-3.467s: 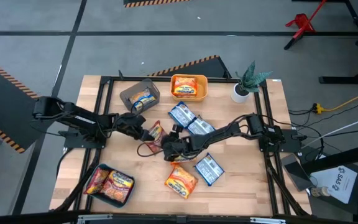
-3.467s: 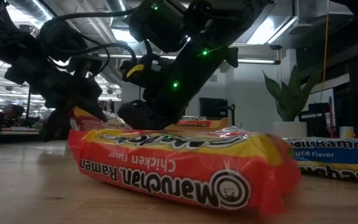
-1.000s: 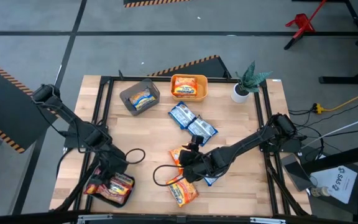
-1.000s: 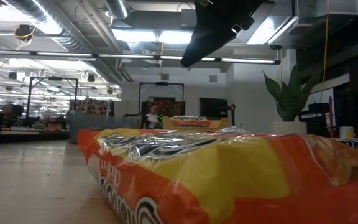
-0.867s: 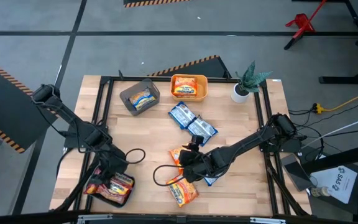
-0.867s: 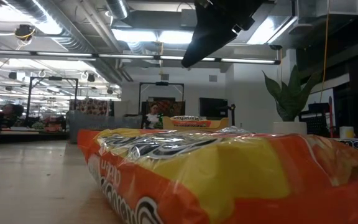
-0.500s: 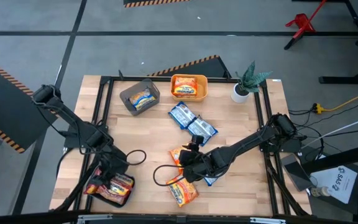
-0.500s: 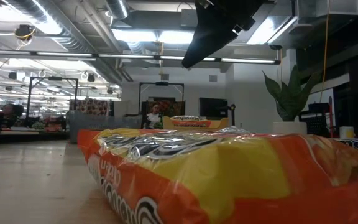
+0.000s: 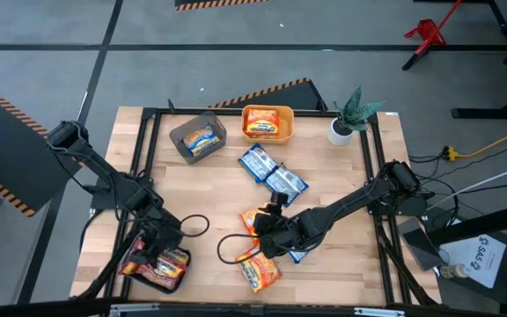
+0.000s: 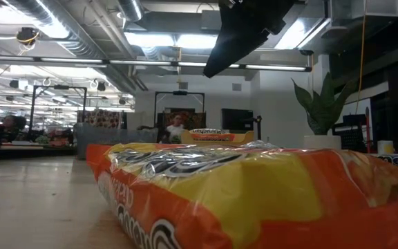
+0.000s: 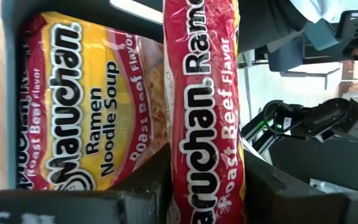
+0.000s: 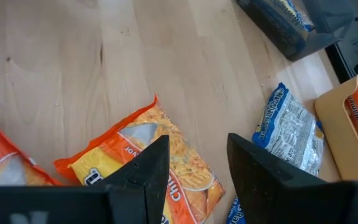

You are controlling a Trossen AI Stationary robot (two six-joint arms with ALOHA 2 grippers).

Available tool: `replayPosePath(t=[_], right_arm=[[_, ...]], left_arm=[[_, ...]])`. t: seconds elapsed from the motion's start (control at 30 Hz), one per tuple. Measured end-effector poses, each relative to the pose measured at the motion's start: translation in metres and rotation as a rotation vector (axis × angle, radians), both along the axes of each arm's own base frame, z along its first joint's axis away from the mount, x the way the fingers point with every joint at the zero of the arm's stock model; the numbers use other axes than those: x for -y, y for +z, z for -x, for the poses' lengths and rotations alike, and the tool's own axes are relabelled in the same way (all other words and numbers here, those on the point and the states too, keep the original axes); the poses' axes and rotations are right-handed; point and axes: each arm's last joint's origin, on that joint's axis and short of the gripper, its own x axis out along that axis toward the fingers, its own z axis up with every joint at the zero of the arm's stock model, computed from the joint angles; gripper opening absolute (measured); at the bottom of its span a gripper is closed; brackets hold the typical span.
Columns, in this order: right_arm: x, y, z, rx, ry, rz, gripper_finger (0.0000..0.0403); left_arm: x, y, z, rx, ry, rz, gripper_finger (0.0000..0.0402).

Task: Sort Maruchan noodles
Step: Put the pack of red ramen noodle soup into the teal blue bin

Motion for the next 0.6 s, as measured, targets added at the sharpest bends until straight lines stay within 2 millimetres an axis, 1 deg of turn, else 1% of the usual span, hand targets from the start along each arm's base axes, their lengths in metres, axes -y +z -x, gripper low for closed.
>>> replayPosePath(t=[0.6], right_arm=[[-0.0008, -0.0003, 0.0001, -0.013, 0.018, -0.017, 0.015]], left_arm=[[0.0005, 0.0007, 0.001, -0.056, 0.004, 0.031, 0.0124]])
